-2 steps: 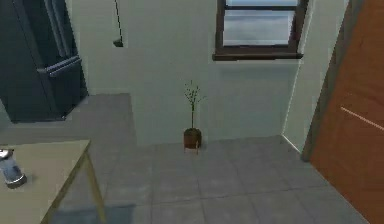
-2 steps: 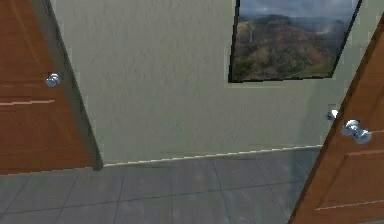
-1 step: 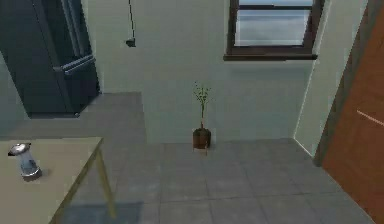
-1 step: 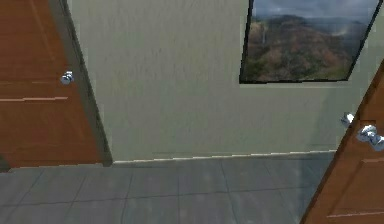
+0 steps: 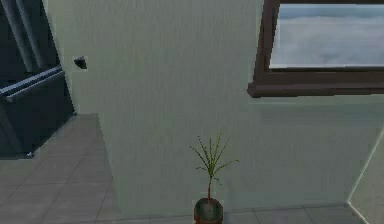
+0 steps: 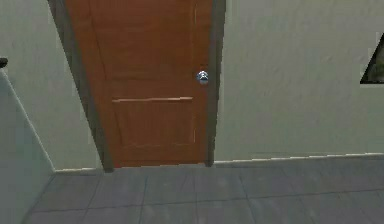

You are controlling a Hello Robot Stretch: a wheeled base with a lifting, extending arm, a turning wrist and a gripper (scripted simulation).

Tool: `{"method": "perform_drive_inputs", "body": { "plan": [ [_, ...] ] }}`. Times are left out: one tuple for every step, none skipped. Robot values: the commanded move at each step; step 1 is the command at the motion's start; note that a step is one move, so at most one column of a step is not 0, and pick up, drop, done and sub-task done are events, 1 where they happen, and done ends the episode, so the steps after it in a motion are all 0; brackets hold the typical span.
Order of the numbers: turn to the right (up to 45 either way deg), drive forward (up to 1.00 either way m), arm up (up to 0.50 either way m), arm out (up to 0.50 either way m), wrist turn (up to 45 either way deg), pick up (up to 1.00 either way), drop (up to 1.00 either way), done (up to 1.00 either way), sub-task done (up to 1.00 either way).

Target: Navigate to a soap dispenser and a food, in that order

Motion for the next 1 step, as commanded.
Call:
{"method": "perform_drive_inputs", "body": {
  "plan": [
    [-15.0,0.00,0.00,0.00,0.0,0.00,0.00,0.00,0.00]
  ]
}}
